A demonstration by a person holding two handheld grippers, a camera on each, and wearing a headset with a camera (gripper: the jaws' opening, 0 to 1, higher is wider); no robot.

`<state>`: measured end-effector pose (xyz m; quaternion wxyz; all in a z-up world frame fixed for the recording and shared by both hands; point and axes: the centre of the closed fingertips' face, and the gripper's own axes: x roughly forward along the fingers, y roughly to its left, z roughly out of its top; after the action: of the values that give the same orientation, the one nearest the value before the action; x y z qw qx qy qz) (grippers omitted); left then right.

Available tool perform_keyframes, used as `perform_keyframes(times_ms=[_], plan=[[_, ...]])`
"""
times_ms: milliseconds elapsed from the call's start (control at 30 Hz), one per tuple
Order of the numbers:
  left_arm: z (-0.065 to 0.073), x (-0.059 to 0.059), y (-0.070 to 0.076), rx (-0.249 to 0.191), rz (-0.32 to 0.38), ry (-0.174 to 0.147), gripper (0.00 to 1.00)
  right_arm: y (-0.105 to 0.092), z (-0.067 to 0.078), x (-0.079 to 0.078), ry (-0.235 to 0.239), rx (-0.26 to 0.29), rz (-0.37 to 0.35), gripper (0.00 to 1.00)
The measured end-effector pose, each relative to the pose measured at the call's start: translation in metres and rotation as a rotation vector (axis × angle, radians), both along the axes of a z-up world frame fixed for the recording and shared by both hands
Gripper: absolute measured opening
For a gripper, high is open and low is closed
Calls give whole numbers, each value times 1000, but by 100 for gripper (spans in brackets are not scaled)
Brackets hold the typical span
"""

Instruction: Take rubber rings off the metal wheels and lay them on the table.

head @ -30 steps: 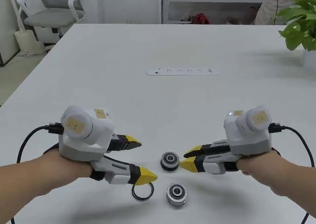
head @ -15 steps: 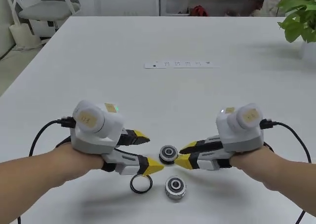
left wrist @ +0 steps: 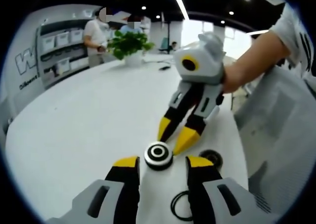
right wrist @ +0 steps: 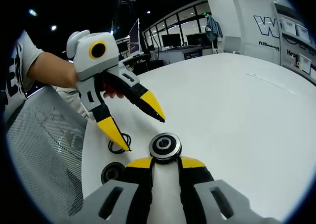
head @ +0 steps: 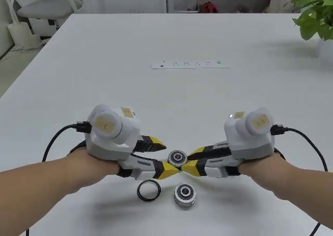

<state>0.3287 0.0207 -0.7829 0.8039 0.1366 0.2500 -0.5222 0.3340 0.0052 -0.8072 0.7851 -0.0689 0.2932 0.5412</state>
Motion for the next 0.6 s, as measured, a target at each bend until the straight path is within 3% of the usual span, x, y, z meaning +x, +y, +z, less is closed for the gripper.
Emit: perform_keyframes(times_ms=[600], plan=[[-8,11,-14,38,-7,-25,21,-2,-2,-1,2,7,-7,15]])
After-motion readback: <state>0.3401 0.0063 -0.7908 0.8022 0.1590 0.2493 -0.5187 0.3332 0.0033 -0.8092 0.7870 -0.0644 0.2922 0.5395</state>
